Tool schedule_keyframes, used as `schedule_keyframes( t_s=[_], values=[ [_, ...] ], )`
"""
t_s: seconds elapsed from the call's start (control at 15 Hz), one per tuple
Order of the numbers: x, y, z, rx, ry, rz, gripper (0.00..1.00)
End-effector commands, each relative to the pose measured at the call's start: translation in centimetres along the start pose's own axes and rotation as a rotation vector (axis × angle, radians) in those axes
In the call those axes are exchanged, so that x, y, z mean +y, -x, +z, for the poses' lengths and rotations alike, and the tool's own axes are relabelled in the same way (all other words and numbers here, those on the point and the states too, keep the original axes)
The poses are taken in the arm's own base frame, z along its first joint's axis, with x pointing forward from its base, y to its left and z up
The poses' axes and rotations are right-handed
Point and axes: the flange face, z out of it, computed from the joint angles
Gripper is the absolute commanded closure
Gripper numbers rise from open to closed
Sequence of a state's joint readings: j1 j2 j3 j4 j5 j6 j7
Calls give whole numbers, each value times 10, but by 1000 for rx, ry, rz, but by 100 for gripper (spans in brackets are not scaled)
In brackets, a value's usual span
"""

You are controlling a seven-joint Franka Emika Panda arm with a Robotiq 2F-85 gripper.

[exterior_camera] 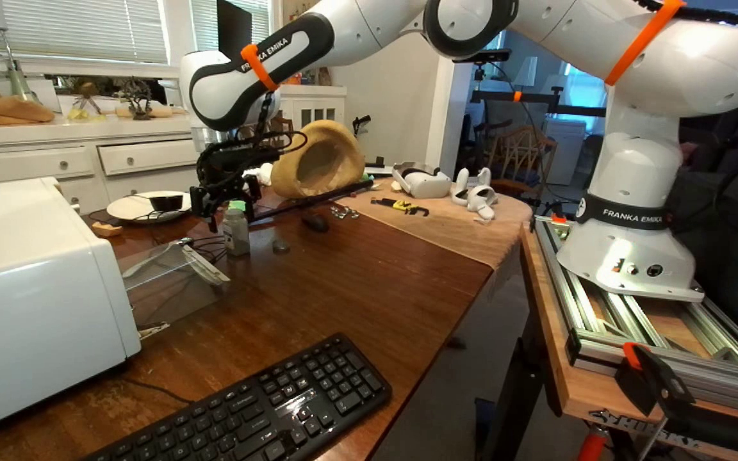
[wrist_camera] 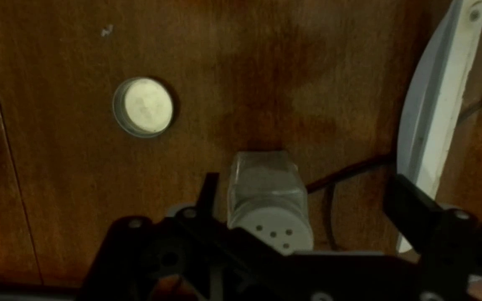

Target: Put the tape inside the oven and the shaker on top of the microwave

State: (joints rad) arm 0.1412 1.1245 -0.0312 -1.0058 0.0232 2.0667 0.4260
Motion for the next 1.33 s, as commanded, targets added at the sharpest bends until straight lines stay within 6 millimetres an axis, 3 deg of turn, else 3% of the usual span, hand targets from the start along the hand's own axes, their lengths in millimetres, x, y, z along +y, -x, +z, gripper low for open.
schedule_keyframes(
  t_s=[0.0, 0.47, 0.53, 0.67, 1.0, 1.13, 1.27],
  values=[
    [3, -15, 11, 80, 20, -18, 0],
    [4, -11, 42, 50, 40, -39, 3],
    [4, -10, 46, 46, 42, -43, 27],
    [2, -11, 45, 52, 42, -50, 31],
    [-2, -9, 44, 59, 48, -67, 69],
    [-3, -9, 39, 66, 55, -47, 69],
    [0, -12, 22, 75, 48, 16, 69]
  ],
)
